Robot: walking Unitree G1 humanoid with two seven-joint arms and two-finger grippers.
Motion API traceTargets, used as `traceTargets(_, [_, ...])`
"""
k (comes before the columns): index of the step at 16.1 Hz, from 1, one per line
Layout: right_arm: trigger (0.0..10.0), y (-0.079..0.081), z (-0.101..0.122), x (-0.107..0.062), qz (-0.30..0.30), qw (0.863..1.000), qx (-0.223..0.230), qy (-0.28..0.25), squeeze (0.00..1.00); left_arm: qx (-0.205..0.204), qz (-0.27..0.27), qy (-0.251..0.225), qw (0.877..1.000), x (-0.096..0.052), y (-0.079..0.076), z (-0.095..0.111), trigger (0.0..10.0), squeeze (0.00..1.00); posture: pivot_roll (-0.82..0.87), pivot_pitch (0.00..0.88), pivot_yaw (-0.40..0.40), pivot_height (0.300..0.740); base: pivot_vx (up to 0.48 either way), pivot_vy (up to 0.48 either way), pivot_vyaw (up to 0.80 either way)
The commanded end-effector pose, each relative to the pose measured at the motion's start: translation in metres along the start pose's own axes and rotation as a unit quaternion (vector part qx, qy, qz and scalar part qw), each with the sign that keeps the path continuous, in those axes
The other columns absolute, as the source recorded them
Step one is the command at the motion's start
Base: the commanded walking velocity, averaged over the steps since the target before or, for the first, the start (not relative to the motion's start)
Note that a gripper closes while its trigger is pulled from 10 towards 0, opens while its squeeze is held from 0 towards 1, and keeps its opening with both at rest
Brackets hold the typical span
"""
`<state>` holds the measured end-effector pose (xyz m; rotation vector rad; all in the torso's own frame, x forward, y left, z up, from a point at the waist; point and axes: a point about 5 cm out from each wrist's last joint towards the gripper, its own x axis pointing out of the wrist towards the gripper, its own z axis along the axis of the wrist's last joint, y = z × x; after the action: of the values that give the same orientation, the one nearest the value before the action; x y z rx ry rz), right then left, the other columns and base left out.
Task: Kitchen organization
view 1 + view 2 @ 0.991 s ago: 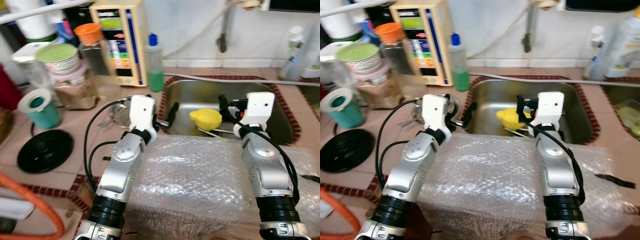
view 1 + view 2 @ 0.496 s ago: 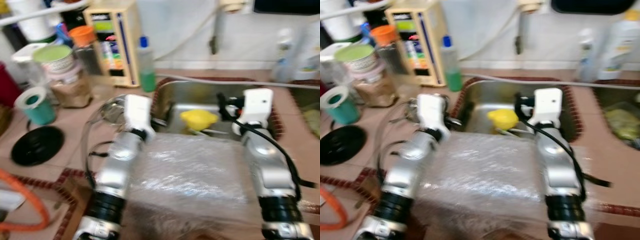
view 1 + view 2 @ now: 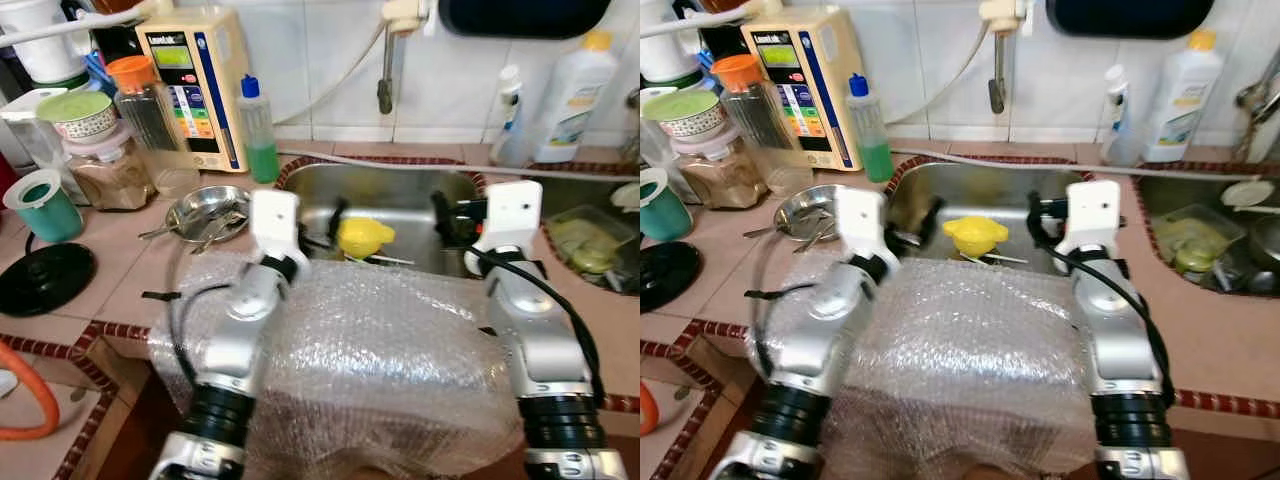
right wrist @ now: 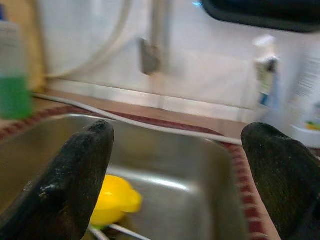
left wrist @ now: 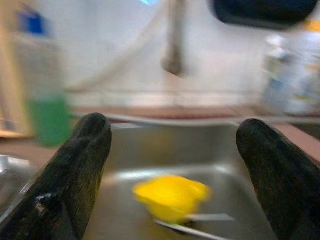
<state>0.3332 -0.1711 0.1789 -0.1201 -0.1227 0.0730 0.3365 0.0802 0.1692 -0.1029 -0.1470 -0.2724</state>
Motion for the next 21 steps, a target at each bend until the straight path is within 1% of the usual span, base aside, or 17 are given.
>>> traceTargets(1, [10.0, 0.012, 0.009, 0.000, 0.029, 0.999, 0.012, -0.018, 0.00, 0.019, 0.059, -0.016, 0.998, 0.000, 0.023, 0.008, 10.0, 0.00, -0.05, 0.000, 0.061, 0.740, 0.000, 0.000, 0.00])
traceTargets(3, [10.0, 0.028, 0.013, -0.003, 0.077, 0.997, 0.013, -0.029, 0.00, 0.051, 0.133, -0.022, 0.990, -0.004, 0.046, 0.010, 10.0, 0.00, -0.04, 0.000, 0.050, 0.740, 0.000, 0.000, 0.00])
traceTargets(4, [10.0, 0.032, 0.014, -0.004, 0.089, 0.996, 0.004, -0.029, 0.00, 0.058, 0.156, -0.018, 0.986, -0.007, 0.052, 0.009, 10.0, 0.00, -0.04, 0.000, 0.045, 0.740, 0.000, 0.000, 0.00])
traceTargets(5, [10.0, 0.033, 0.014, -0.005, 0.091, 0.995, -0.002, -0.029, 0.00, 0.061, 0.163, -0.015, 0.985, -0.008, 0.053, 0.008, 10.0, 0.00, -0.04, 0.000, 0.042, 0.740, 0.000, 0.000, 0.00])
traceTargets(6, [10.0, 0.035, 0.014, -0.005, 0.093, 0.995, 0.003, -0.026, 0.00, 0.055, 0.166, -0.008, 0.985, -0.011, 0.053, 0.002, 10.0, 0.00, -0.05, 0.000, 0.033, 0.740, 0.000, 0.000, 0.00])
traceTargets(9, [10.0, 0.039, 0.015, -0.008, 0.110, 0.994, -0.006, -0.022, 0.00, 0.031, 0.166, 0.014, 0.985, -0.015, 0.046, -0.012, 10.0, 0.00, -0.07, 0.000, 0.017, 0.740, 0.000, 0.000, 0.00])
traceTargets(10, [10.0, 0.040, 0.016, -0.011, 0.114, 0.993, -0.005, -0.021, 0.00, 0.031, 0.164, 0.018, 0.986, -0.015, 0.043, -0.014, 10.0, 0.00, -0.08, 0.000, 0.016, 0.740, 0.000, 0.000, 0.00])
traceTargets(11, [10.0, 0.043, 0.013, -0.014, 0.123, 0.992, -0.010, -0.015, 0.00, 0.034, 0.140, 0.040, 0.989, -0.016, 0.037, -0.022, 10.0, 0.00, -0.08, 0.000, 0.015, 0.740, 0.000, 0.000, 0.00])
traceTargets(12, [10.0, 0.044, 0.013, -0.014, 0.121, 0.992, -0.010, -0.012, 0.00, 0.043, 0.140, 0.046, 0.988, -0.017, 0.037, -0.024, 10.0, 0.00, -0.07, 0.000, 0.009, 0.740, 0.000, 0.000, 0.00])
traceTargets(13, [10.0, 0.046, 0.017, -0.013, 0.122, 0.992, 0.008, -0.013, 0.00, 0.054, 0.136, 0.044, 0.988, -0.020, 0.039, -0.024, 10.0, 0.00, -0.06, 0.000, 0.011, 0.740, 0.000, 0.000, 0.00])
traceTargets(14, [10.0, 0.051, 0.017, -0.012, 0.137, 0.990, 0.005, -0.009, 0.00, 0.064, 0.145, 0.046, 0.986, -0.025, 0.045, -0.027, 10.0, 0.00, -0.06, 0.000, 0.025, 0.740, 0.000, 0.000, 0.00])
traceTargets(16, [10.0, 0.060, 0.014, -0.014, 0.175, 0.984, 0.025, 0.003, 0.00, 0.069, 0.183, 0.096, 0.976, -0.037, 0.060, -0.044, 10.0, 0.00, -0.07, 0.000, 0.033, 0.740, 0.000, 0.000, 0.00])
traceTargets(17, [10.0, 0.066, 0.016, -0.019, 0.207, 0.977, 0.046, 0.011, 0.00, 0.063, 0.194, 0.111, 0.973, -0.042, 0.064, -0.049, 10.0, 0.00, -0.07, 0.000, 0.036, 0.740, 0.000, 0.000, 0.00])
traceTargets(18, [10.0, 0.070, 0.017, -0.022, 0.225, 0.973, 0.056, 0.018, 0.00, 0.060, 0.196, 0.112, 0.972, -0.043, 0.066, -0.050, 10.0, 0.00, -0.08, 0.000, 0.041, 0.740, 0.000, 0.000, 0.00])
traceTargets(19, [10.0, 0.075, 0.009, -0.033, 0.265, 0.962, 0.051, 0.044, 0.00, 0.047, 0.193, 0.116, 0.973, -0.043, 0.066, -0.052, 10.0, 0.00, -0.08, 0.000, 0.049, 0.740, 0.000, 0.000, 0.00])
traceTargets(20, [10.0, 0.077, 0.006, -0.036, 0.274, 0.959, 0.044, 0.051, 0.00, 0.042, 0.190, 0.118, 0.974, -0.042, 0.067, -0.053, 10.0, 0.00, -0.08, 0.000, 0.052, 0.740, 0.000, 0.000, 0.00])
traceTargets(21, [10.0, 0.077, 0.004, -0.037, 0.270, 0.960, 0.046, 0.055, 0.00, 0.034, 0.173, 0.117, 0.977, -0.037, 0.063, -0.053, 10.0, 0.00, -0.08, 0.000, 0.057, 0.740, 0.000, 0.000, 0.00])
